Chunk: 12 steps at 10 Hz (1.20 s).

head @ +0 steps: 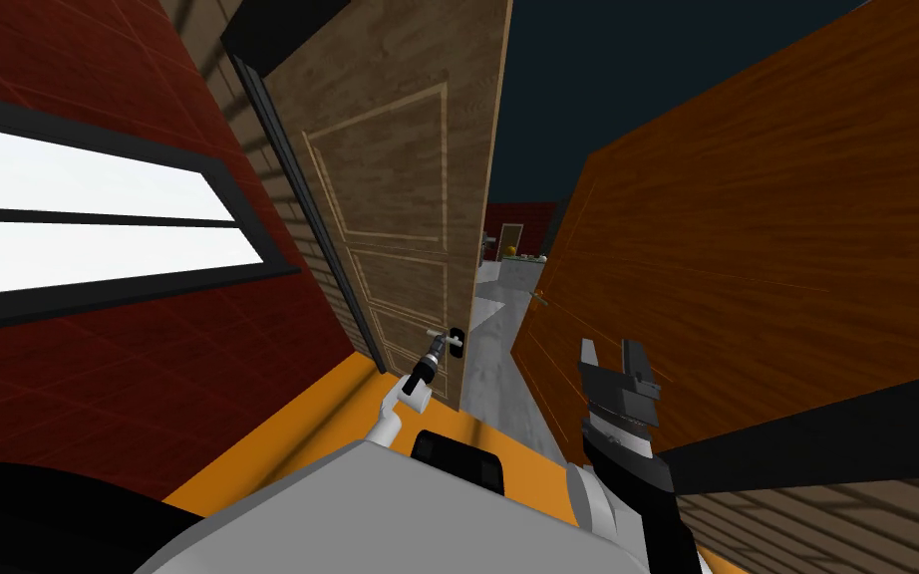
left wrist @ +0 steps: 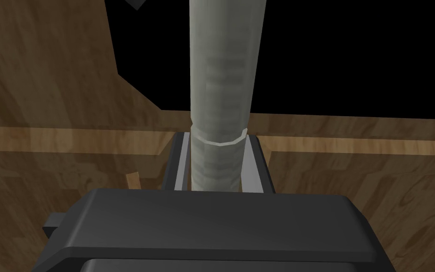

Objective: Push the door open

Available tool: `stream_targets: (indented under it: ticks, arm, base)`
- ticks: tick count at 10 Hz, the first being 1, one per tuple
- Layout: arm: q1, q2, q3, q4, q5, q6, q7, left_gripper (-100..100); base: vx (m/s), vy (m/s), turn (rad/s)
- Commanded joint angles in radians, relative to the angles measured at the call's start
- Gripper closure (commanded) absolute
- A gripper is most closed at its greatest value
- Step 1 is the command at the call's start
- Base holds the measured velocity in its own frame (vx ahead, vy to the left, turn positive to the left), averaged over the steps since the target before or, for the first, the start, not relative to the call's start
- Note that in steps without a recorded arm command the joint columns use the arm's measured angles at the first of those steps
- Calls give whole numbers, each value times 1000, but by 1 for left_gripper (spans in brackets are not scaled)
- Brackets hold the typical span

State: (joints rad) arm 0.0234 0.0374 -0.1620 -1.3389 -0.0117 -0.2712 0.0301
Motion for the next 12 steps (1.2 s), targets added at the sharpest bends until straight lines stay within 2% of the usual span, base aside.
stream_targets:
  ticks: [1,6,12]
  arm:
    - [5,0,-2,2,-1,0,-1,100]
    - [-8,21,51,10,5,0,-9,100]
    - [-17,30,108,20,11,1,-20,100]
  base:
    - [0,0,0]
    - [162,-70,46]
    - [150,-89,56]
